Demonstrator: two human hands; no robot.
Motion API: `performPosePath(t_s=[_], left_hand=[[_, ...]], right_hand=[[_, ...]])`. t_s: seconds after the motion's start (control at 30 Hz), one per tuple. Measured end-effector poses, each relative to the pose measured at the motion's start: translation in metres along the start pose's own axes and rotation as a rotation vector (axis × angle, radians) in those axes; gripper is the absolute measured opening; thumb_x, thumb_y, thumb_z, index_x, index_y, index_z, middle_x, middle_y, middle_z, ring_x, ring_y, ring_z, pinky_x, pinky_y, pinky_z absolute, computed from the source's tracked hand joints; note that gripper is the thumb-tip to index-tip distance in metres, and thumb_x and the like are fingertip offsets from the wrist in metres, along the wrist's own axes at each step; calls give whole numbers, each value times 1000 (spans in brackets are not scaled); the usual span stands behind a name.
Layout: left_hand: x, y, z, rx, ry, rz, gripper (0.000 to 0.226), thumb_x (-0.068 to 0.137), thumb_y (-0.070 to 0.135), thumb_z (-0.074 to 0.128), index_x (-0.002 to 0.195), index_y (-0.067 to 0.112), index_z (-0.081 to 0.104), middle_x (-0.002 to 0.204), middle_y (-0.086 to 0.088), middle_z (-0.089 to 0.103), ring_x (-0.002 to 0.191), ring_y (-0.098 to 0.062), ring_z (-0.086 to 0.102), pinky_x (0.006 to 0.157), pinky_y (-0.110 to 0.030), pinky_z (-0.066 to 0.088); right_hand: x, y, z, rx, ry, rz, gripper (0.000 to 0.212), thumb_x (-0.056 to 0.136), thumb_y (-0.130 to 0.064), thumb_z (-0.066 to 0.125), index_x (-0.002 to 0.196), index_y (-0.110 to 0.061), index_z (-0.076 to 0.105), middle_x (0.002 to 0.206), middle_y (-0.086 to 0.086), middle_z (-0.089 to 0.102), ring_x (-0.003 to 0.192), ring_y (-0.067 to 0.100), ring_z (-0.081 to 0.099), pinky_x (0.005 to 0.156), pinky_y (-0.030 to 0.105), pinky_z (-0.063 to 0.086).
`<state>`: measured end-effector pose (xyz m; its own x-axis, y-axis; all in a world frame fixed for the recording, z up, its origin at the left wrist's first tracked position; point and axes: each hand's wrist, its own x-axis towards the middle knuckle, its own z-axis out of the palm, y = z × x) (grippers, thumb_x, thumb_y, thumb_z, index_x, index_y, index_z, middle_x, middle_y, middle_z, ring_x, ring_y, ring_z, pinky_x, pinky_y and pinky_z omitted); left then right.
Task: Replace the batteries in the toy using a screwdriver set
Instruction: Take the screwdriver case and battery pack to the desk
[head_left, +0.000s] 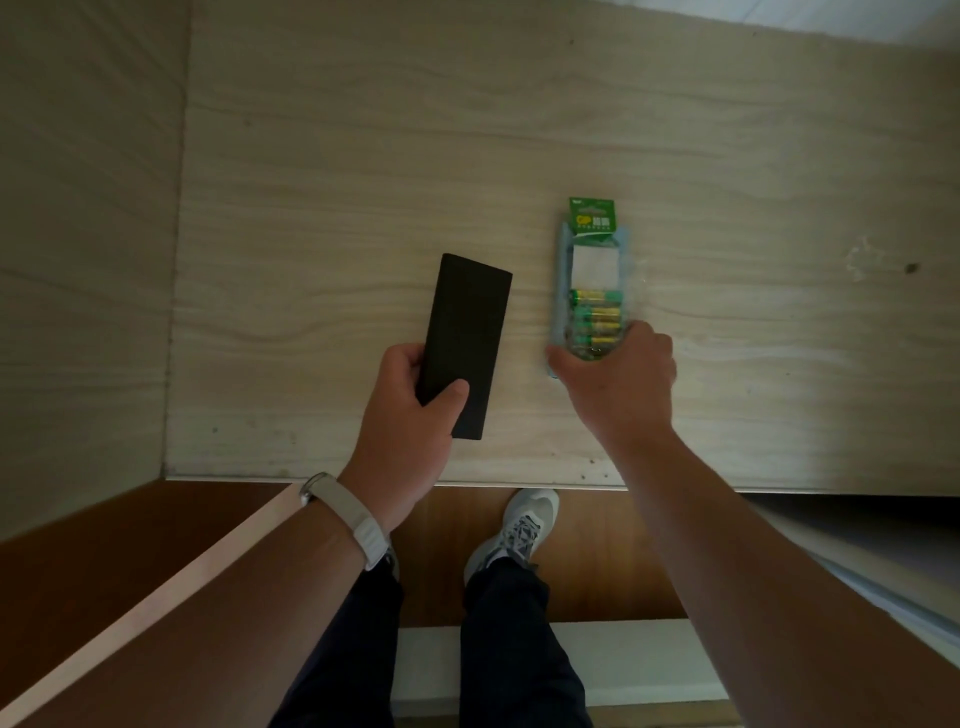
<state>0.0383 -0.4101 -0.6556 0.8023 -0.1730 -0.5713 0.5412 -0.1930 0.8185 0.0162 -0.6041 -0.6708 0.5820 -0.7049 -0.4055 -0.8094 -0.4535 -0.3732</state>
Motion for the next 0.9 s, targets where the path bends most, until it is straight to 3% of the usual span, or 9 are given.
performPosePath(t_s=[0.23,0.37,0.5,0.63,0.73,0.8,0.9], left_hand=[[1,-1,-1,4,7,-1,30,97,11,63,105,36,48,107,6,66,88,-1,70,68,-18,57],[2,0,1,-7,1,3,30,97,11,63,105,35,48,108,5,66,89,0,70,69,-17,56],[3,2,0,1,-3,18,31,97,11,64,105,36,48,108,5,65,87,3,69,68,-13,55],[3,2,1,-1,-7,12,31,97,8,63,105,35,49,107,4,65,84,5,69,66,-11,54],[2,2,3,15,-7,15,31,97,9,63,104,35,49,107,5,65,84,6,68,65,-10,53],[1,2,4,18,-5,15,31,97,9,64,104,35,49,107,4,65,85,5,68,66,-10,53],[0,0,5,20,-13,2,31,97,10,64,104,36,49,108,5,65,88,2,69,67,-13,55]], right_hand=[[0,0,3,8,55,-74,73,66,-43,78,118,-6,42,114,10,46,108,31,45,82,32,31],[2,-1,2,24,33,-76,76,64,-44,80,119,-9,40,107,2,40,107,30,46,84,37,40],[4,0,-1,227,-81,-21,86,63,-40,86,131,-17,39,117,1,42,108,21,48,87,36,49],[9,5,-7,476,-198,89,76,61,-38,90,120,-26,44,122,5,52,104,20,61,85,36,58],[12,9,-11,637,-255,129,56,69,-27,87,113,-23,53,113,5,66,90,13,71,71,23,57],[14,12,-13,713,-289,151,47,73,-23,84,111,-18,56,108,5,70,90,13,72,75,27,57],[16,13,-14,739,-317,155,52,68,-25,84,111,-13,58,107,7,71,94,19,72,80,33,57]])
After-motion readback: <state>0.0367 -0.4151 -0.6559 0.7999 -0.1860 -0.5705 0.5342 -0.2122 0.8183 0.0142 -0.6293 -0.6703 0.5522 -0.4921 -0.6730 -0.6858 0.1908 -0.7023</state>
